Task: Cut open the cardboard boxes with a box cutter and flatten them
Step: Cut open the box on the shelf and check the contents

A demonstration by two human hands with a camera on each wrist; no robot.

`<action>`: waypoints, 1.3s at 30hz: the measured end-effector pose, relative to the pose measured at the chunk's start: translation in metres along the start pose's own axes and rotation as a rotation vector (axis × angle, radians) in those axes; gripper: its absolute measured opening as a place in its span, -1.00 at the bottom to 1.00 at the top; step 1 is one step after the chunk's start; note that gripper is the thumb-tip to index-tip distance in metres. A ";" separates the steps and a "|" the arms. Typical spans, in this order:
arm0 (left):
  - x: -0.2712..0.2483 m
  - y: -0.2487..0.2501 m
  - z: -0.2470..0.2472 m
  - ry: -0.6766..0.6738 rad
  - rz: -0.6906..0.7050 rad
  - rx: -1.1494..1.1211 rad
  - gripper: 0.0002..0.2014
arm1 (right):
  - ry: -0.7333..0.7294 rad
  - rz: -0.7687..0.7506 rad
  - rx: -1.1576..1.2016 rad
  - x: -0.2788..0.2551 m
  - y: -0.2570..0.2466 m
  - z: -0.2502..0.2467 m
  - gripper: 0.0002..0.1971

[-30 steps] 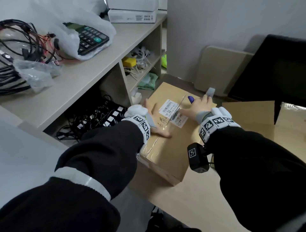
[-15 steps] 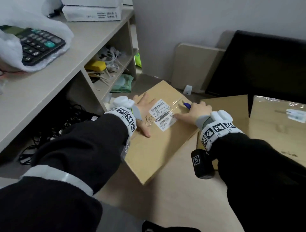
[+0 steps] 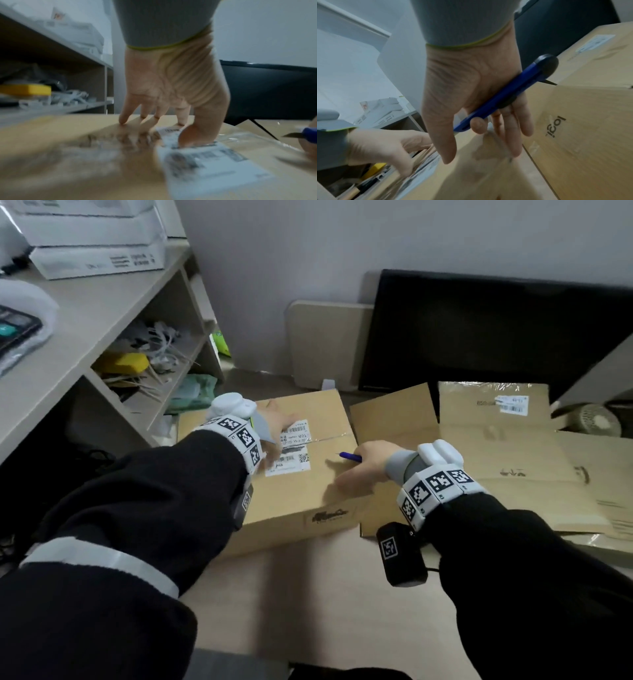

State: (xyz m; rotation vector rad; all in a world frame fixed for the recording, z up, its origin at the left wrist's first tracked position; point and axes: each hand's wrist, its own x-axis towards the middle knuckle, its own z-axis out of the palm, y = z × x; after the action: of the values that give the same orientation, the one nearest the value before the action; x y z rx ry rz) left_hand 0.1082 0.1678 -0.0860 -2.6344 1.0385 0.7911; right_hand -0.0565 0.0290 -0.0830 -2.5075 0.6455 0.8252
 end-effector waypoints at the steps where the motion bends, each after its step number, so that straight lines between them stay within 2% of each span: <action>1: -0.002 0.008 -0.003 -0.016 0.016 0.012 -0.30 | -0.023 -0.018 0.095 -0.004 0.004 0.003 -0.70; 2: -0.005 0.016 -0.003 0.016 0.027 -0.024 -0.50 | -0.050 -0.038 0.198 -0.007 0.007 0.007 -0.73; 3: -0.009 0.025 -0.003 0.064 0.045 -0.030 -0.62 | -0.081 -0.061 0.287 -0.011 0.008 0.012 -0.77; 4: -0.008 0.030 0.001 0.106 0.051 -0.052 -0.63 | -0.122 -0.078 0.363 -0.013 0.005 0.018 -0.81; 7: -0.004 0.048 0.014 0.203 0.033 -0.076 -0.27 | -0.177 -0.083 0.566 -0.020 0.002 0.032 -0.83; 8: -0.003 0.057 0.016 0.218 0.025 -0.096 -0.22 | -0.156 -0.076 0.628 -0.021 0.004 0.035 -0.81; 10: -0.002 0.068 0.019 0.249 0.009 -0.149 -0.33 | -0.041 -0.067 0.706 -0.022 0.011 0.035 -0.75; 13: 0.001 0.082 0.023 0.299 -0.012 -0.185 -0.43 | 0.179 -0.024 0.692 -0.022 0.024 0.033 -0.64; 17: 0.008 0.090 0.029 0.321 0.023 -0.137 -0.45 | 0.277 0.046 0.719 -0.012 0.029 0.031 -0.65; 20: 0.016 0.082 0.048 0.281 0.031 -0.144 -0.40 | 0.296 0.052 0.701 -0.003 0.028 0.035 -0.67; 24: 0.017 0.081 0.063 0.363 0.033 -0.094 -0.48 | 0.284 0.055 0.693 0.009 0.030 0.036 -0.72; 30: 0.015 0.084 0.068 0.503 0.013 -0.155 -0.53 | 0.300 0.080 0.759 0.024 0.027 0.042 -0.65; 34: 0.016 0.084 0.069 0.530 0.015 -0.155 -0.53 | 0.310 0.072 0.808 0.029 0.025 0.042 -0.75; 39: 0.017 0.084 0.071 0.536 0.002 -0.159 -0.54 | 0.272 0.046 0.872 0.029 0.023 0.041 -0.77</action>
State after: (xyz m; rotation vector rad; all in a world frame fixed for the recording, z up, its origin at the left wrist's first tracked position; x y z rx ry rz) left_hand 0.0330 0.1225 -0.1541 -3.0693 1.1293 0.1621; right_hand -0.0665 0.0238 -0.1371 -1.8006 0.9084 0.1314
